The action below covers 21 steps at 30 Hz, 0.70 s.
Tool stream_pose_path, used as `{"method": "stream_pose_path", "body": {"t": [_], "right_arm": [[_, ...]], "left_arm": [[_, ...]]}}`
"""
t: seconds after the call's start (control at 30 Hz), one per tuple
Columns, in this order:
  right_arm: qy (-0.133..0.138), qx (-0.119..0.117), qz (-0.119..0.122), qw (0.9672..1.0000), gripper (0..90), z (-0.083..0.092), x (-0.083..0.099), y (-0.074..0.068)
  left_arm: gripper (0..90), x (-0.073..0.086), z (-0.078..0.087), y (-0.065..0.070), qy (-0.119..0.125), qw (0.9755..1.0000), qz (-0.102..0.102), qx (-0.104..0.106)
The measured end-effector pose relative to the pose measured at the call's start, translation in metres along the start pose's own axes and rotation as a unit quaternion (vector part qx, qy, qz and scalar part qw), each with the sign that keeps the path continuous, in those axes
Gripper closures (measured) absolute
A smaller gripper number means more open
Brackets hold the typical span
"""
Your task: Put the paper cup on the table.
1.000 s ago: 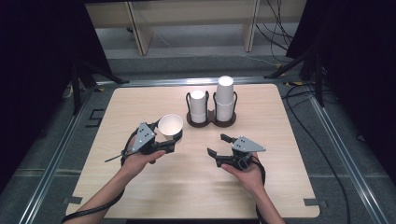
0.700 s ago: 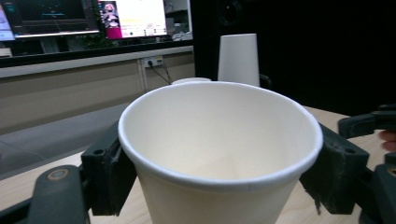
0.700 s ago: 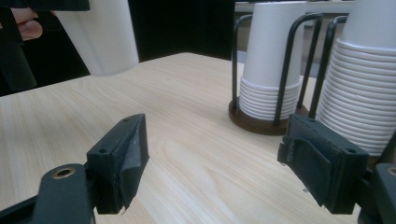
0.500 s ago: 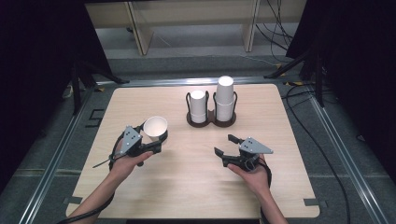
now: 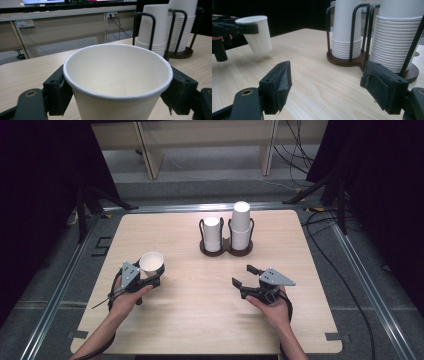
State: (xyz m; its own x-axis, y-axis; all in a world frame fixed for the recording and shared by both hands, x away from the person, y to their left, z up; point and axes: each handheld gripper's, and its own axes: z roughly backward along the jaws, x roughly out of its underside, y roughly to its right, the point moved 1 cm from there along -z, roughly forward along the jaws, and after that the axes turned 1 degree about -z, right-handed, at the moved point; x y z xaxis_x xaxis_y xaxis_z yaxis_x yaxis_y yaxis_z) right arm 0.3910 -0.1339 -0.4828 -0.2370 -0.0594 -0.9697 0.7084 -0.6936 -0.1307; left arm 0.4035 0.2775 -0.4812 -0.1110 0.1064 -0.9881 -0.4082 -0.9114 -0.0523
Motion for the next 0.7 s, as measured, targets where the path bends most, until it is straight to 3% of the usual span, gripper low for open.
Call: {"method": "stream_pose_path", "body": {"t": [0.07,0.2,0.3,0.33,0.4,0.43,0.63,0.67,0.7], "right_arm": [[-0.001,0.003,0.004,1.0,23.6,0.0,0.0,0.002],[-0.001,0.009,0.008,0.9999,23.7,0.001,-0.001,0.002],[0.0,0.01,0.007,0.9999,24.4,0.001,-0.001,0.002],[-0.005,0.008,-0.009,0.9999,24.4,0.002,0.0,-0.001],[-0.001,0.008,0.005,1.0,24.4,0.001,0.0,0.001],[-0.004,0.006,-0.009,0.9999,24.4,0.001,0.0,0.0],[0.0,-0.006,-0.01,0.9999,24.1,0.0,0.001,-0.001],[-0.004,0.006,0.0,1.0,24.0,0.001,0.0,-0.001],[-0.005,0.003,-0.004,1.0,24.0,0.001,0.001,-0.001]], "left_arm": [[20.4,0.004,0.0,-0.004,-0.008,0.9998,-0.006,-0.017],[20.3,0.01,-0.002,-0.01,-0.012,0.9995,0.0,-0.029],[20.2,0.014,-0.002,-0.012,-0.024,0.9992,-0.001,-0.032],[20.1,0.015,-0.003,-0.013,-0.025,0.9992,-0.003,-0.032],[19.9,0.017,-0.003,-0.014,-0.025,0.999,0.001,-0.036],[19.9,0.018,-0.002,-0.015,-0.025,0.999,0.004,-0.037],[19.0,0.02,-0.002,-0.017,-0.022,0.9991,0.008,-0.036],[18.1,0.019,-0.001,-0.018,-0.027,0.9989,0.009,-0.036],[17.1,0.02,-0.001,-0.018,-0.026,0.999,0.01,-0.036]]}}
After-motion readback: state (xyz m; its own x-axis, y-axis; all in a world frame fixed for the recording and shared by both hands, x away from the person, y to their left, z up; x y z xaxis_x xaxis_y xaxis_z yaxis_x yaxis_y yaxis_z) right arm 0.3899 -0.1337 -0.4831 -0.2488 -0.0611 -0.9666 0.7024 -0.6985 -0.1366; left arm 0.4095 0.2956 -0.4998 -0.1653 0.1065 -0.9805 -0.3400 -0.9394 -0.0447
